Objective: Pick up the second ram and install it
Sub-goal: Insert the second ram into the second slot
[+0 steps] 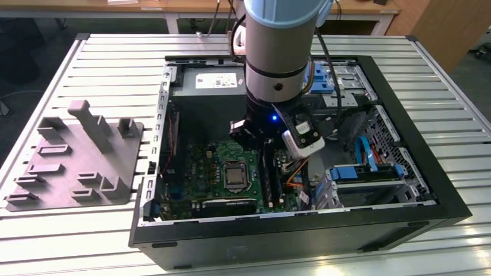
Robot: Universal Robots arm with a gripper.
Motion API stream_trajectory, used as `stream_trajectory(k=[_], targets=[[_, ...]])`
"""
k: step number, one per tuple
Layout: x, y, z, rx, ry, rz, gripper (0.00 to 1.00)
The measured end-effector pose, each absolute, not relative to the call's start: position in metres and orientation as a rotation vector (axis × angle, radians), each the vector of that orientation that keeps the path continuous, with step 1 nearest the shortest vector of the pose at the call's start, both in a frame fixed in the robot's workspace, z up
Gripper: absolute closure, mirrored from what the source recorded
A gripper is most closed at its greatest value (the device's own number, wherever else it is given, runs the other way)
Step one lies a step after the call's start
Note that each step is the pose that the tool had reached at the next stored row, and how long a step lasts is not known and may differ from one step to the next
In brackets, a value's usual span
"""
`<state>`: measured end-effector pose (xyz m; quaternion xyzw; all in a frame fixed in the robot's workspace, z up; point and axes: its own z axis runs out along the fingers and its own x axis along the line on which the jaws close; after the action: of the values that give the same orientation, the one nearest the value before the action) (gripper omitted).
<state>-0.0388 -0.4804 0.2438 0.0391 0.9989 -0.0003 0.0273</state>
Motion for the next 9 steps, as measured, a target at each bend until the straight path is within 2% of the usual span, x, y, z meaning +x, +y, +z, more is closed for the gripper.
stream_trajectory(k=[6,7,8,9], targets=[[-0.0388,-0.4805,0.2438,0.121,3.085,-0.001,0.73],[-0.0388,-0.4805,0.2439,0.121,3.085,-0.001,0.75],[-0.0388,-0.4805,0.2439,0.121,3.085,-0.001,0.81],[-0.0388,-0.4805,0.2439,0.121,3.085,-0.001,0.81]])
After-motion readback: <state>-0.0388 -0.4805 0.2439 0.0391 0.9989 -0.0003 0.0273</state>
